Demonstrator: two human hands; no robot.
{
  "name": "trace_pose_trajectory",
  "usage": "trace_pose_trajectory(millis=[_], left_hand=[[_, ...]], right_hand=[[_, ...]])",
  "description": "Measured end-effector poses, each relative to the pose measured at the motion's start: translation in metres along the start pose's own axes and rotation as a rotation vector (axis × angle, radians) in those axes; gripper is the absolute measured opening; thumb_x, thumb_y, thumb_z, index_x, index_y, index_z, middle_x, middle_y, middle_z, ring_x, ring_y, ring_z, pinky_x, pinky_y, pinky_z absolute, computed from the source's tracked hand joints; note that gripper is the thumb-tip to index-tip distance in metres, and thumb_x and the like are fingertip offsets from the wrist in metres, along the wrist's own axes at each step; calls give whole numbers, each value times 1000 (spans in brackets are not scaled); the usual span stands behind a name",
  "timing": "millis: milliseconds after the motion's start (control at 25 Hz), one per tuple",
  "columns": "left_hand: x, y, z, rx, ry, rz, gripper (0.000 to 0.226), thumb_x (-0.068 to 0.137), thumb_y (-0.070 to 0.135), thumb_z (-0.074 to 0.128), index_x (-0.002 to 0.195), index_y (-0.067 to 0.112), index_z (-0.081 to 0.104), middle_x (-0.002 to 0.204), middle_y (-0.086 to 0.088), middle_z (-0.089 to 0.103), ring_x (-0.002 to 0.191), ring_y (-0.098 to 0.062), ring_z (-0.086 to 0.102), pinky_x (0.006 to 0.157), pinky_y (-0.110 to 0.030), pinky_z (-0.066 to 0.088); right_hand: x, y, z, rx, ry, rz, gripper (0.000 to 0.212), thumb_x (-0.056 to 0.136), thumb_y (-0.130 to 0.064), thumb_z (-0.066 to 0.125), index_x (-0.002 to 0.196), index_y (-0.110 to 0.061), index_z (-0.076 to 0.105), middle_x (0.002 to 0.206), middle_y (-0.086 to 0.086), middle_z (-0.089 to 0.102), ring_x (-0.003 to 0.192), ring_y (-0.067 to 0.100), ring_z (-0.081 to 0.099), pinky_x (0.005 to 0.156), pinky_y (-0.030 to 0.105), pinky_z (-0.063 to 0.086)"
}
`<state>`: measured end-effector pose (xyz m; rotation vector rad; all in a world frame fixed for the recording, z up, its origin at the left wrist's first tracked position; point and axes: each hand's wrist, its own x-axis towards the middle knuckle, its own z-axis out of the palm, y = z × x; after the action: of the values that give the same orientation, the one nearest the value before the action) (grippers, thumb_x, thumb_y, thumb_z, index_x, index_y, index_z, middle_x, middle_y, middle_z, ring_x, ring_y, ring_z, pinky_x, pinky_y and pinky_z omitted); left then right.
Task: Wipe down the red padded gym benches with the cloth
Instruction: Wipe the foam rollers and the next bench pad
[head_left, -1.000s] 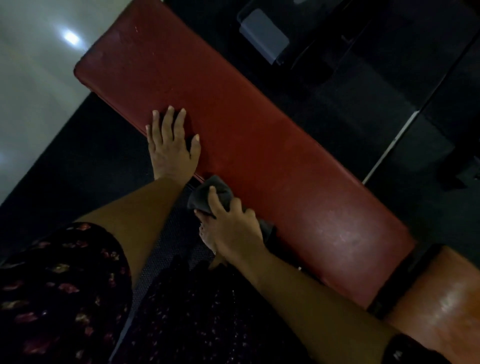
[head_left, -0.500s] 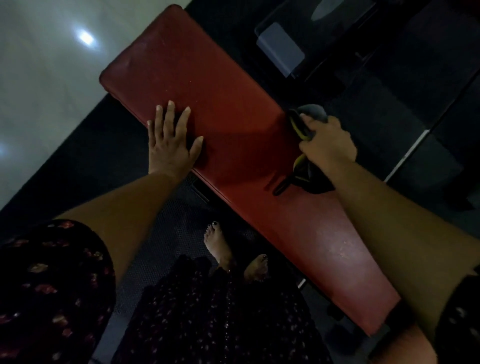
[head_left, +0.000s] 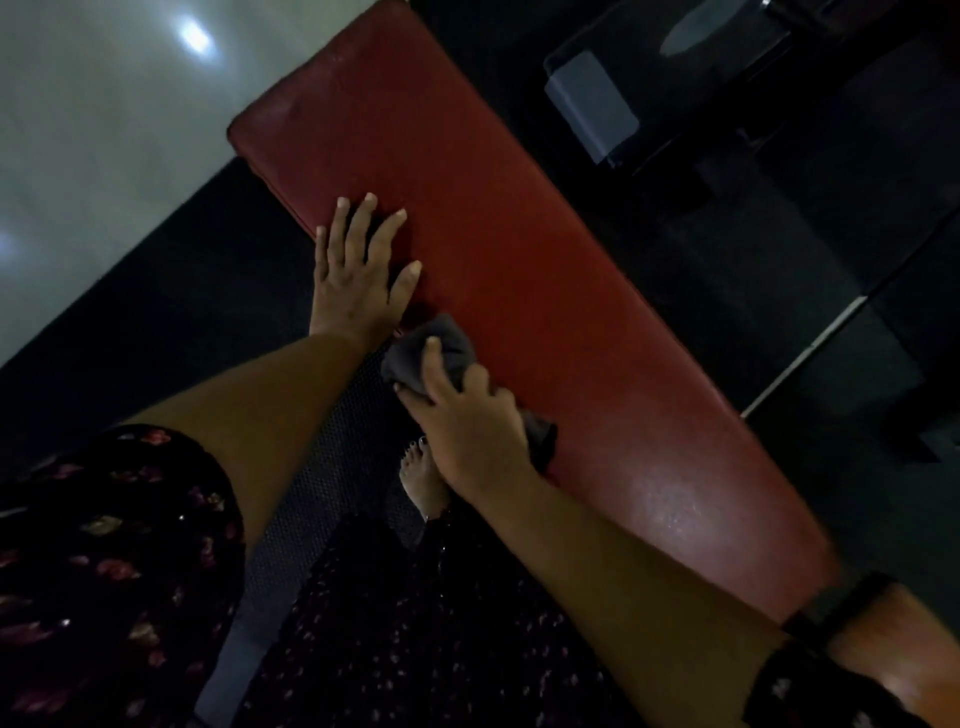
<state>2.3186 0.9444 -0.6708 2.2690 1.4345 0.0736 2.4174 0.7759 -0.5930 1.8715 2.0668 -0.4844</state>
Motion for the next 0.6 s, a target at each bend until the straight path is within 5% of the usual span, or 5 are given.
trace_pose_trajectory(millis=[120,240,400,600], left_hand=[[1,-5,-6,-69,46,-20,63,95,49,26,151,21,35,161,-5,24,150,-27,12,120,-44,2],[1,-21,-12,31,84,109,56,100,46,33,151,24,33,158,-6,31,148,-29,19,121,-36,-1],[15,-24,-23,46,119,-5,55,102,45,37,153,30,26,162,-5,21,150,-29,10,117,-24,-16],[44,-18,-41,24,107,-179,58,104,43,35,156,24,20,165,-3,9,152,-25,0,121,-40,-2]], right_hand=[[23,1,-7,-83,54,-105,43,92,-31,45,133,-33,56,155,6,33,95,34,54,58,38,49],[38,28,-16,10,28,-123,50,95,-32,50,144,-42,40,162,5,15,103,36,46,66,41,46],[51,81,-36,223,-14,131,62,94,-28,53,144,-54,28,163,-1,-1,115,31,38,77,39,41],[70,164,-56,254,-32,456,63,92,-32,56,143,-58,29,162,0,10,122,35,38,86,44,46]])
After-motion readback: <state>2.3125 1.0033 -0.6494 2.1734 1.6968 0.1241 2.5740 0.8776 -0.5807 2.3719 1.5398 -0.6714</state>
